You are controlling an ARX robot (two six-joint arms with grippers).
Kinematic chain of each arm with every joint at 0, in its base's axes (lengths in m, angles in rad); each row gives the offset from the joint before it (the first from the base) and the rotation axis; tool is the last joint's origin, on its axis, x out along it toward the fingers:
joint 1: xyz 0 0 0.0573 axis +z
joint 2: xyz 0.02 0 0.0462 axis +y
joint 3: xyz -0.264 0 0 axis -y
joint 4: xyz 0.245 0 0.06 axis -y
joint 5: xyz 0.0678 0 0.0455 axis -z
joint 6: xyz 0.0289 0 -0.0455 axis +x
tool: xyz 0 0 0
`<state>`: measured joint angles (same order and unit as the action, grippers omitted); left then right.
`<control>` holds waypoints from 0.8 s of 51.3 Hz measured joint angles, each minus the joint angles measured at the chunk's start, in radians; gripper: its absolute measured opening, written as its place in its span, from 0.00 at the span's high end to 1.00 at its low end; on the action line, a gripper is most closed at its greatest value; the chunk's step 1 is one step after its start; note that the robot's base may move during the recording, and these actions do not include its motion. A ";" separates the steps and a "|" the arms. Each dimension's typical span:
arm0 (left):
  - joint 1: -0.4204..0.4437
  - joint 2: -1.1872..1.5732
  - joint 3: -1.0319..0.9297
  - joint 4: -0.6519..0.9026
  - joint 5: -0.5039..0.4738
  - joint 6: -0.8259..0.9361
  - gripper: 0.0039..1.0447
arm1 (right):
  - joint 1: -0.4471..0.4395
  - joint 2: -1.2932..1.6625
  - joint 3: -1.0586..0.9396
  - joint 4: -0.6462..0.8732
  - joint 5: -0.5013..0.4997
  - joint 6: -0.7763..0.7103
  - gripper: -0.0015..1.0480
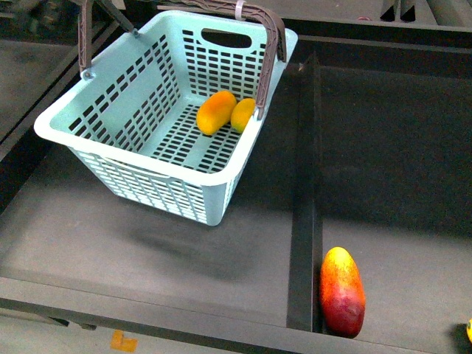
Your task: Pick lemon and mango into basket
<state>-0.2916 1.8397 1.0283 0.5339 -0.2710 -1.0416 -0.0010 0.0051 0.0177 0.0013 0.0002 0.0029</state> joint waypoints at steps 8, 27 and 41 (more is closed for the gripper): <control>0.077 -0.193 -0.377 0.478 0.063 0.817 0.62 | 0.000 0.000 0.000 0.000 0.000 0.000 0.08; 0.182 -0.518 -0.762 0.517 0.164 1.023 0.97 | 0.000 0.000 0.000 0.000 0.000 0.000 0.08; 0.260 -0.695 -0.922 0.488 0.261 1.029 0.97 | 0.000 0.000 0.000 0.000 0.000 0.000 0.08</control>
<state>-0.0315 1.1442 0.1066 1.0214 -0.0101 -0.0124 -0.0010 0.0048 0.0177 0.0013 0.0002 0.0029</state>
